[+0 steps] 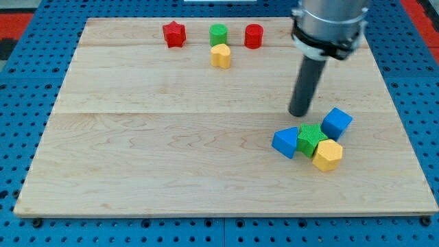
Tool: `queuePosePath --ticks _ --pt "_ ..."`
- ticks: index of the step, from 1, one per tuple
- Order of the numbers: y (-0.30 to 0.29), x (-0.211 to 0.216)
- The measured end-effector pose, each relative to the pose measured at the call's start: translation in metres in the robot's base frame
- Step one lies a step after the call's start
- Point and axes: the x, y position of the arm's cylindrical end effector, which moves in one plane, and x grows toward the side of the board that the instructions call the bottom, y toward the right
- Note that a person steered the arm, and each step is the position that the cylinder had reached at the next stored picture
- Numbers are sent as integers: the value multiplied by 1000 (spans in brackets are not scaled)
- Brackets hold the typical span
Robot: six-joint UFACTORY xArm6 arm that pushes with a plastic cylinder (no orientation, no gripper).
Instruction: Push the blue cube into the green star
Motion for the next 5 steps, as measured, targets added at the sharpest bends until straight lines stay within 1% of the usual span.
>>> queuePosePath --ticks 1,2,3,4,5 --pt "-1 -22" --pt "86 -30" --pt "127 -3" --pt "106 36" --pt "38 37"
